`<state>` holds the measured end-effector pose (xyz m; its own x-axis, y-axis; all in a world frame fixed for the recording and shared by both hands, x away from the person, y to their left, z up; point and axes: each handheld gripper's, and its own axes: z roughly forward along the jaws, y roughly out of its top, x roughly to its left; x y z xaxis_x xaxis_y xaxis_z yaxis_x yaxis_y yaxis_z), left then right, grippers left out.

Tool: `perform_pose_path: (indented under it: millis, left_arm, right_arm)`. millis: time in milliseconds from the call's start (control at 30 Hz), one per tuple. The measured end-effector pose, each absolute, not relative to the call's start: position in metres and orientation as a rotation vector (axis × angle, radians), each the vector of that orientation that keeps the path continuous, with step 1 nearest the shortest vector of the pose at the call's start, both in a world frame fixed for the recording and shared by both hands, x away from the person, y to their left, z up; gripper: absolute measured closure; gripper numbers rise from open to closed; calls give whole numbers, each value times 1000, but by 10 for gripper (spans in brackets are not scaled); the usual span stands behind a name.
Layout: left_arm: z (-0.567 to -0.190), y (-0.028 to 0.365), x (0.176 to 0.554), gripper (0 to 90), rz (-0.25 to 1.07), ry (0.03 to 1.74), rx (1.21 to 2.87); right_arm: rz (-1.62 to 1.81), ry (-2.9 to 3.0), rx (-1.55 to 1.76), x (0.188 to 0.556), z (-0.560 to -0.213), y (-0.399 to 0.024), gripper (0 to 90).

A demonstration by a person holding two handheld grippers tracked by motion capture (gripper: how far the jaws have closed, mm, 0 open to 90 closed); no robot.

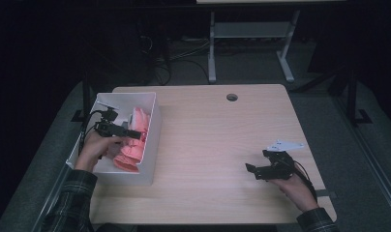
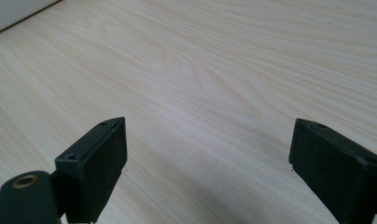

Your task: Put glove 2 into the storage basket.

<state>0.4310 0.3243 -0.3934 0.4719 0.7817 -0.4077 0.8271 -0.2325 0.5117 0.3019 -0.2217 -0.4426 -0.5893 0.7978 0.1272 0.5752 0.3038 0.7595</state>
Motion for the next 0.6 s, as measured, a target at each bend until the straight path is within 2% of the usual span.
perform_pose_path:
  millis: [67, 300, 600]
  left_arm:
    - [-384, 327, 429, 161, -53, 1329, 2018]
    - [-344, 332, 417, 154, 52, 1250, 1990]
    - [-305, 292, 396, 154, 130, 1056, 2020]
  right_arm:
    - [1169, 2297, 1252, 302, -442, -222, 111]
    - [1165, 2300, 1248, 302, -442, -222, 111]
    - [1163, 2305, 1244, 302, -443, -220, 110]
